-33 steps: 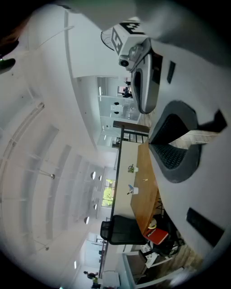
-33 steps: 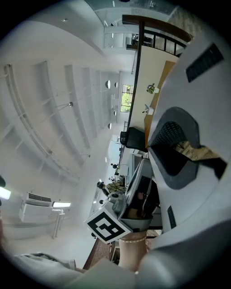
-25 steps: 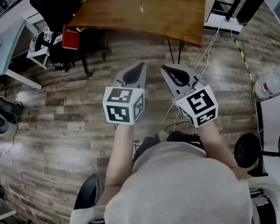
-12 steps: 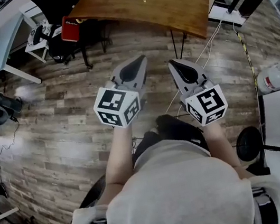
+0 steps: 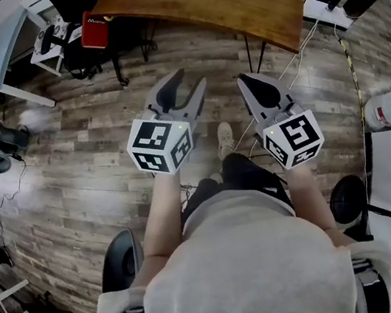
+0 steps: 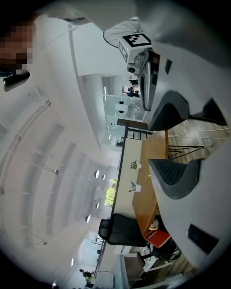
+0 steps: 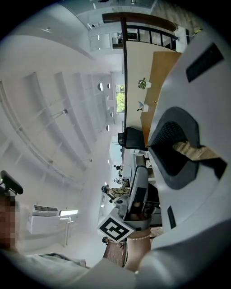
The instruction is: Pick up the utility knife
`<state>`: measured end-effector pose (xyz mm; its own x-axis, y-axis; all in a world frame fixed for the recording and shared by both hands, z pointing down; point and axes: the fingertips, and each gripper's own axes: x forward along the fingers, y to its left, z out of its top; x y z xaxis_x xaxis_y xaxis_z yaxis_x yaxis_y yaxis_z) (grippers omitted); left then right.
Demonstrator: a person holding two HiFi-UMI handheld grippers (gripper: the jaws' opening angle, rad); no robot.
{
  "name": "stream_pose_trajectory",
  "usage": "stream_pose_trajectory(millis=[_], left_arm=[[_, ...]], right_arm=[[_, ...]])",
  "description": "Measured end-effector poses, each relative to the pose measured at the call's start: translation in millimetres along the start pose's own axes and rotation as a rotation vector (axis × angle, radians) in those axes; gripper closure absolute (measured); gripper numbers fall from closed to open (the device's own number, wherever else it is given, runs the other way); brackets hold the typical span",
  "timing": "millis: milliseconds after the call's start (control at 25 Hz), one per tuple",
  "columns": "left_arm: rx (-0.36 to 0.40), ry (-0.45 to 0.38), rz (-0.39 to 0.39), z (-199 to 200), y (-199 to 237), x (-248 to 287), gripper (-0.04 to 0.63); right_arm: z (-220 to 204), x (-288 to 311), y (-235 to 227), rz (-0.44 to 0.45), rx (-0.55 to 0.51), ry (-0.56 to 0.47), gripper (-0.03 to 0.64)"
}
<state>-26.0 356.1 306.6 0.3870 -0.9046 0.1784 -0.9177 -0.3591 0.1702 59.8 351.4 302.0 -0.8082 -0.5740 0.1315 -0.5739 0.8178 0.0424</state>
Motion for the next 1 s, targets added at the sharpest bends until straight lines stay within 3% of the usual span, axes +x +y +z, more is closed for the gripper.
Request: stream_pose_trajectory(millis=[200, 520, 1000], left_arm=[[-0.010, 0.014, -0.014, 9.8, 31.3, 57.8, 0.391], [0.015, -0.017, 0.004, 54.7, 74.3, 146.0, 0.387], [-0.035, 0.050, 0.021, 45.2, 120.0, 222.7, 0.388]], right_arm=[[-11.4, 45.6, -44.9, 0.028, -0.005, 0.033, 0.606], [14.9, 105.2, -135.5, 0.008, -0.001, -0.012, 0.606], [1.7, 162.1, -186.3, 0.059, 0.043, 0.013, 0.606]])
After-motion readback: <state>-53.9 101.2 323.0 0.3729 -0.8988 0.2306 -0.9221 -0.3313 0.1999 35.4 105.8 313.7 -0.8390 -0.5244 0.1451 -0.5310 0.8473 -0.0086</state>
